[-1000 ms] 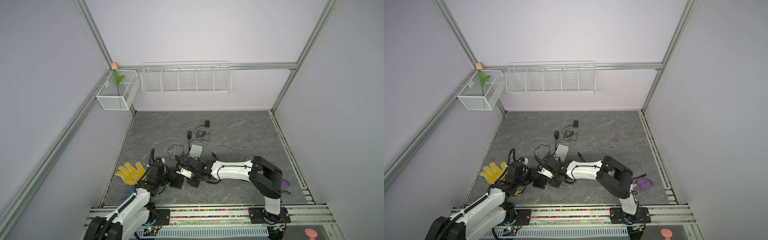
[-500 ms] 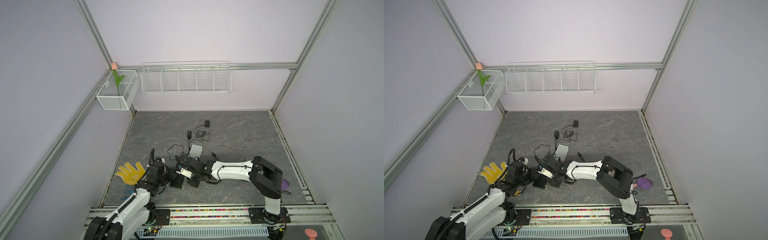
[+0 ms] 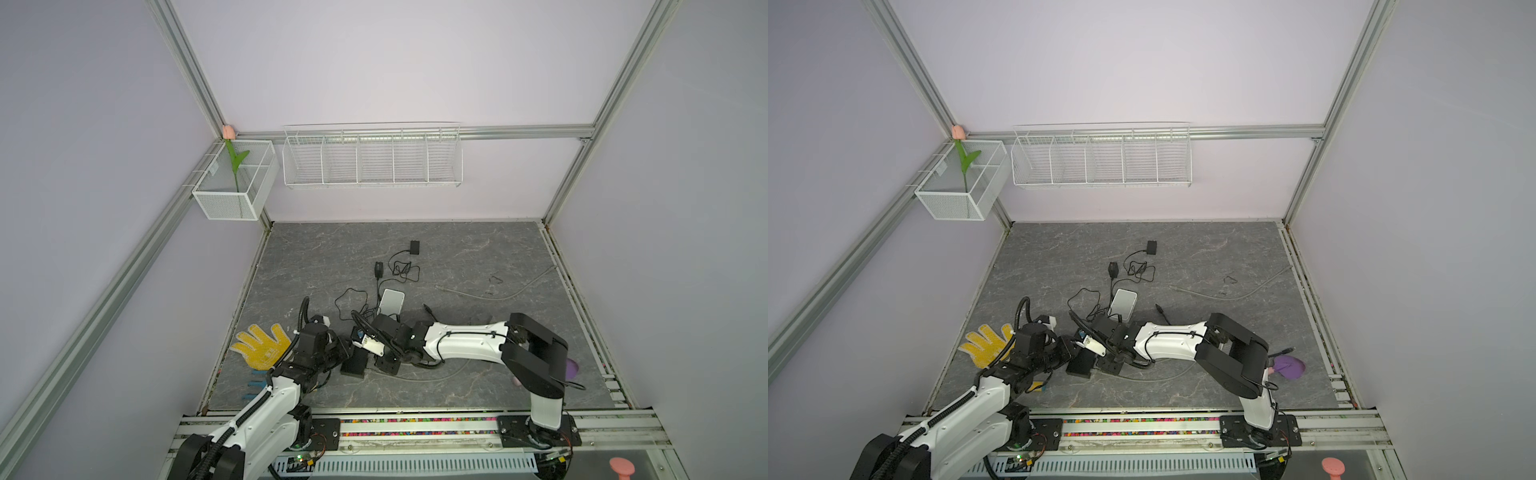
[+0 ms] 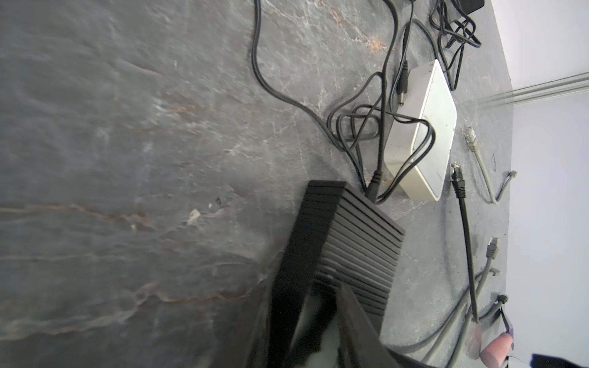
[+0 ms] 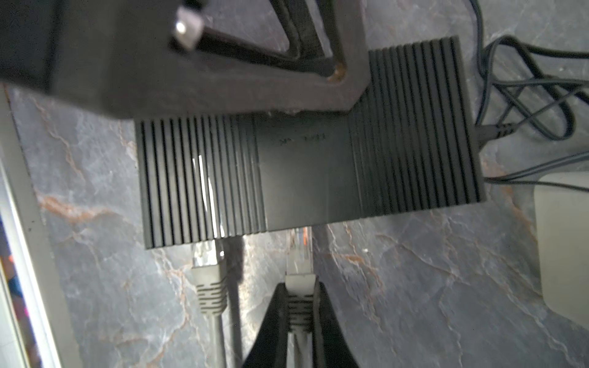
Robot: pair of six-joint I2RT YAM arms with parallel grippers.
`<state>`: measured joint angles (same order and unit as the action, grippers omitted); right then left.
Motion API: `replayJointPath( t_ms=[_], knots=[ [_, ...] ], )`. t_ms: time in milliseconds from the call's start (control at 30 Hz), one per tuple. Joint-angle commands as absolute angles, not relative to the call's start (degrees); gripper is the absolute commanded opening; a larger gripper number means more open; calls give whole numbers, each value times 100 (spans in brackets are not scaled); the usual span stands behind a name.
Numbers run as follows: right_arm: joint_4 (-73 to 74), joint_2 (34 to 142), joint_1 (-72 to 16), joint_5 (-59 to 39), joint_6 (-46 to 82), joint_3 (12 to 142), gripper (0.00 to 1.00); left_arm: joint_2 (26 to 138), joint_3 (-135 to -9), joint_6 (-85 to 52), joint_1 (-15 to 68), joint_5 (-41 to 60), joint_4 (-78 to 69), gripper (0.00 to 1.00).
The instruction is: Insert the plug into the switch port
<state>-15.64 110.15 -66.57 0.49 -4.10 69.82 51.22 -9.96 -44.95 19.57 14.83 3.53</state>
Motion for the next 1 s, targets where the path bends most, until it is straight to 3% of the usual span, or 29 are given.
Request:
replayJointPath(
  t_ms=[0, 967],
  knots=[
    [-759, 10720, -6704, -18, -290, 6977, 6, 5114, -837, -4527, 2051, 1662, 696, 33],
    [-173, 11087, -6910, 11, -45, 6918, 6, 4917, -800, -4566, 2162, 1622, 809, 33]
  ],
)
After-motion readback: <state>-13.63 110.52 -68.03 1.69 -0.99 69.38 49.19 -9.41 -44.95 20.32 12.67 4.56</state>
